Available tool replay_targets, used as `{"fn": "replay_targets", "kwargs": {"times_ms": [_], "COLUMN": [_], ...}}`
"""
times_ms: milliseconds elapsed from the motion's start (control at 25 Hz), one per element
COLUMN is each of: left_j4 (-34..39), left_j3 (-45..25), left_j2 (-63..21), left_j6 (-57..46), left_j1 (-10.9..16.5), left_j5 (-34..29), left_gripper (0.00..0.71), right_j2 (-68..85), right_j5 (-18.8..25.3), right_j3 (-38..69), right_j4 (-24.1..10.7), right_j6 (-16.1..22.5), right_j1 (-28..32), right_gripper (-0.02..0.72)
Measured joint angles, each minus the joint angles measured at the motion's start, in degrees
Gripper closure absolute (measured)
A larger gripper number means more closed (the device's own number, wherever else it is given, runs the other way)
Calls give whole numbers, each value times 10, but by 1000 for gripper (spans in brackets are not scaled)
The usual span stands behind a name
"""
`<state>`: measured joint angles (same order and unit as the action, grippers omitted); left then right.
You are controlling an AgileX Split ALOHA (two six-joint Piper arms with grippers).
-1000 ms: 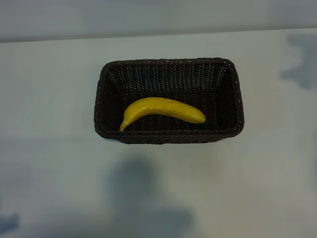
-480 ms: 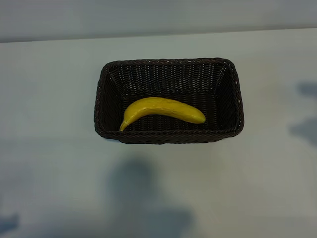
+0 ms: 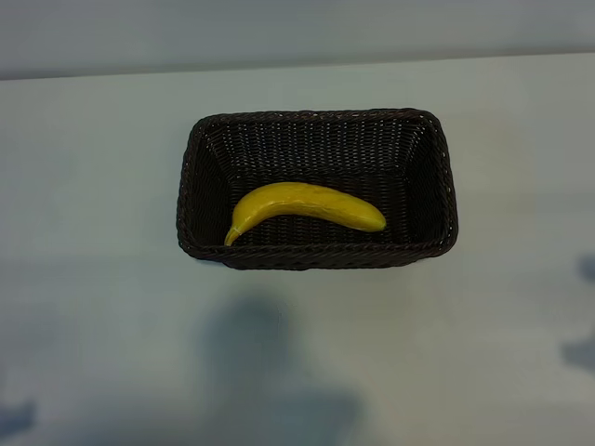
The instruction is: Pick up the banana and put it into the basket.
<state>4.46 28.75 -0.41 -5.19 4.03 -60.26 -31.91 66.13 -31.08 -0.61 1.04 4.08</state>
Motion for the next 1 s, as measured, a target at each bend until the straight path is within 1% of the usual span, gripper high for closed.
{"fn": "replay_targets", "kwargs": {"times_ms": [320, 520, 760, 920, 1000], "left_j4": [0, 0, 0, 0, 0], "left_j3": [0, 0, 0, 0, 0], "left_j2": [0, 0, 0, 0, 0], "left_j6": [0, 0, 0, 0, 0], "left_j1": [0, 0, 0, 0, 0], "left_j5": [0, 0, 0, 0, 0], "left_gripper": [221, 221, 221, 221, 221], "right_j2": [74, 125, 197, 238, 254], "right_j5": [4, -10, -12, -16, -23], "right_j3": [11, 14, 14, 14, 14], "right_j4": [-1, -1, -2, -20, -24], "right_j6": [1, 1, 1, 1, 2], "right_j1": [0, 0, 0, 0, 0], "right_gripper": [178, 178, 178, 178, 178]}}
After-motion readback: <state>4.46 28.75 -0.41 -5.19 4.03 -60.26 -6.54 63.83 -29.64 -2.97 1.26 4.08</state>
